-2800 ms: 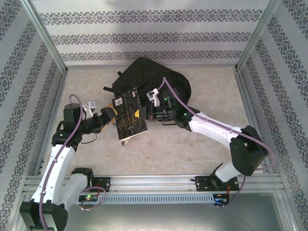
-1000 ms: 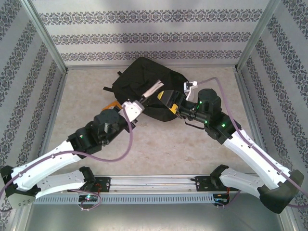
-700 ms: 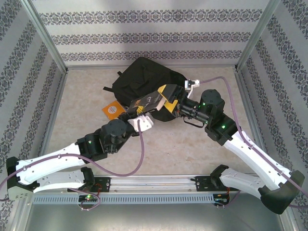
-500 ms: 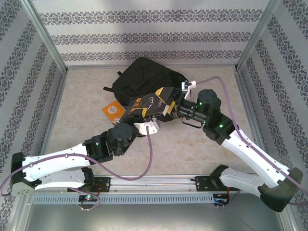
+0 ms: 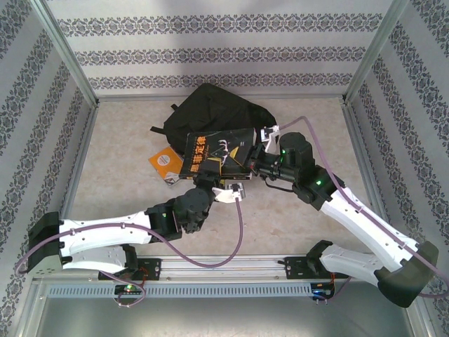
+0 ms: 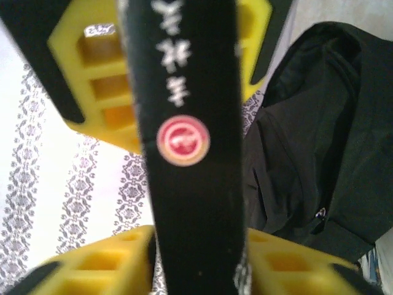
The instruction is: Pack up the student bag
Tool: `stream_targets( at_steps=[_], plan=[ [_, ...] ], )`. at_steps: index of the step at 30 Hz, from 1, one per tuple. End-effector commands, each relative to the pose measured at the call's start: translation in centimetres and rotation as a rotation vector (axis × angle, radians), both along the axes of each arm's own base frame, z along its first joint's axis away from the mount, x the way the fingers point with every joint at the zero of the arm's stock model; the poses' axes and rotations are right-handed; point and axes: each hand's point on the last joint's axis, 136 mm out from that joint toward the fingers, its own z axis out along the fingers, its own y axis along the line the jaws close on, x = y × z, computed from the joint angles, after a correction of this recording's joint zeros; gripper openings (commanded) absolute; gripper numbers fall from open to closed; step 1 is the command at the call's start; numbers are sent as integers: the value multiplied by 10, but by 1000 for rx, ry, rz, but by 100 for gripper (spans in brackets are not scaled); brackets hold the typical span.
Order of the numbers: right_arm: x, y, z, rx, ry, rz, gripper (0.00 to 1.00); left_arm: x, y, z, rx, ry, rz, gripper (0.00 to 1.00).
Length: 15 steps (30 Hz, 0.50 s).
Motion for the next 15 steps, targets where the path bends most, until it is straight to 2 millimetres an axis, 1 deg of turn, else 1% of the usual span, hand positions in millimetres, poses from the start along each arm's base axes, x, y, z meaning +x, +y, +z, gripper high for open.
stream_targets(
  at_steps=[1, 2, 4, 6, 7, 8, 9, 12, 15],
  plan=[
    [1, -10, 27, 14, -179, 8, 0, -6, 10, 24, -162, 42, 19, 56],
    [1, -15, 29, -4, -206, -4, 0, -10, 13, 26, -226, 92, 5, 61],
    [3, -25, 32, -51, -252, -38, 0, -19, 15, 23, -321, 189, -37, 68],
    [2, -35, 35, -88, -298, -58, 0, -27, 18, 21, -418, 270, -71, 78],
    [2, -40, 36, -102, -313, -65, 0, -28, 21, 21, -466, 298, -69, 83],
    [2, -46, 35, -127, -329, -78, 0, -26, 26, 24, -555, 341, -47, 87],
    [3, -53, 33, -151, -346, -103, 0, -22, 32, 29, -656, 396, -19, 90],
    [2, -75, 33, -208, -414, -183, 0, -8, 50, 27, -893, 649, 73, 90],
    [4, -99, 28, -297, -414, -251, 0, 2, 47, 32, -1099, 873, 117, 87]
  ],
)
